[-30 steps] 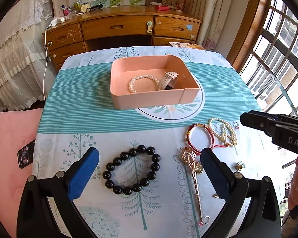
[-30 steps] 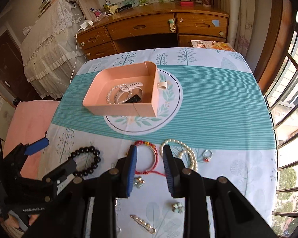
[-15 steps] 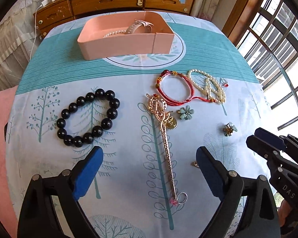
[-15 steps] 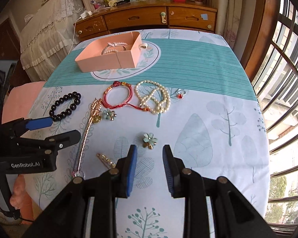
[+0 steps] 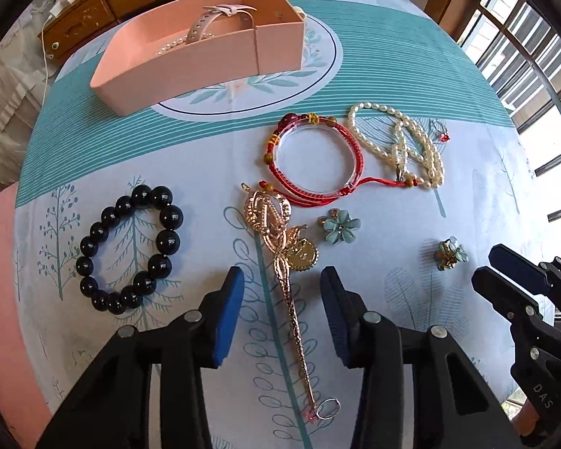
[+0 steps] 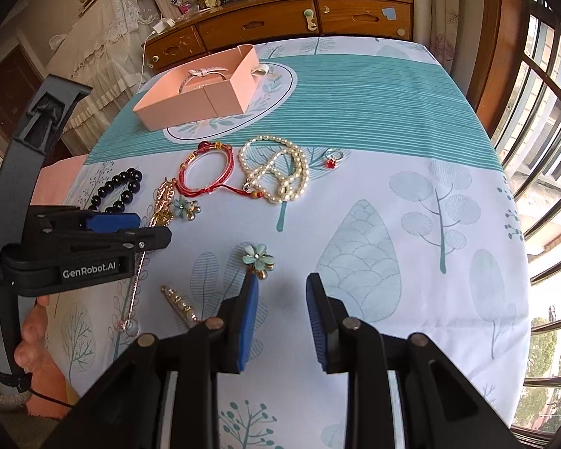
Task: Organize jewelry
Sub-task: 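Grasp the long gold hairpin with the left tool while the right tool approaches the green flower brooch, then grasp the green flower brooch with the right tool while the left tool lifts the gold hairpin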
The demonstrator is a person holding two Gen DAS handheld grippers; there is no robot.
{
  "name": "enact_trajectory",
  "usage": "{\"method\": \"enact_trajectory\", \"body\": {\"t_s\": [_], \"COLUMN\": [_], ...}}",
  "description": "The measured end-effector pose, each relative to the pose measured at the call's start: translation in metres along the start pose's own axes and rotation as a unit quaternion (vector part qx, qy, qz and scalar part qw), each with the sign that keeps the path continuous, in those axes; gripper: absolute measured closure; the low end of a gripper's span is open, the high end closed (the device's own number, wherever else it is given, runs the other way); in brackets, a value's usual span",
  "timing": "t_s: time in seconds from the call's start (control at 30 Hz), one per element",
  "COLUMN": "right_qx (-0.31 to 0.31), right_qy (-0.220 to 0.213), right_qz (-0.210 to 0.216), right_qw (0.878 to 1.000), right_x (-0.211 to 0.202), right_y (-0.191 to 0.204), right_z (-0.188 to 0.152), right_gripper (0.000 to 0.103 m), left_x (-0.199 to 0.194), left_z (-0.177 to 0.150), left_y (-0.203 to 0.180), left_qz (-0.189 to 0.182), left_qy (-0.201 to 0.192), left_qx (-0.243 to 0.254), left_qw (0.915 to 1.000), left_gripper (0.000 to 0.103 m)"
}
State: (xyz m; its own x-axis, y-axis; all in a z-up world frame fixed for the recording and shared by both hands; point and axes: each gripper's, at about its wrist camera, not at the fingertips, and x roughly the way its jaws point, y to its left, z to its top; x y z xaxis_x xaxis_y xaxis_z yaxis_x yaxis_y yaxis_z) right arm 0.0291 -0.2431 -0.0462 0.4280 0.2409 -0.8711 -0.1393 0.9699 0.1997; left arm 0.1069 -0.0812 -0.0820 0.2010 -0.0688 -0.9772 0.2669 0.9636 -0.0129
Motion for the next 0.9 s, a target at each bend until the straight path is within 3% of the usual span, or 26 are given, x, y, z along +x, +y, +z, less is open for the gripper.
{"method": "enact_trajectory", "body": {"t_s": [0.07,0.1,0.17,0.47,0.9], "right_qx": [-0.004,-0.008,-0.018,-0.045,-0.060], "right_qy": [0.004,0.006,0.009,0.008,0.012], "right_qz": [0.003,0.004,0.010,0.020,-0.004], "right_qw": [1.000,1.000,1.000,0.999,0.998], "right_x": [0.003,0.004,0.005,0.012,0.025], "right_y": [-0.001,-0.001,0.000,0.009,0.026], "right_z": [0.001,0.002,0.002,0.003,0.014], "right_gripper": [0.076,0.076,0.076,0.076,0.076], "left_x": [0.001,0.001,0.001,-0.006,-0.035], "left_z": [0.004,0.007,0.009,-0.005,-0.031], "left_y": [-0.002,-0.003,-0.003,0.016,0.035], "left_qz": [-0.003,-0.003,-0.007,-0.033,-0.052], "left_qy": [0.013,0.017,0.024,0.008,-0.032], "left_qx": [0.007,0.009,0.009,-0.010,-0.008], "left_qw": [0.9999,0.9998,0.9996,0.9994,0.9981], "left_gripper": [0.072,0.085,0.095,0.099,0.100]}}
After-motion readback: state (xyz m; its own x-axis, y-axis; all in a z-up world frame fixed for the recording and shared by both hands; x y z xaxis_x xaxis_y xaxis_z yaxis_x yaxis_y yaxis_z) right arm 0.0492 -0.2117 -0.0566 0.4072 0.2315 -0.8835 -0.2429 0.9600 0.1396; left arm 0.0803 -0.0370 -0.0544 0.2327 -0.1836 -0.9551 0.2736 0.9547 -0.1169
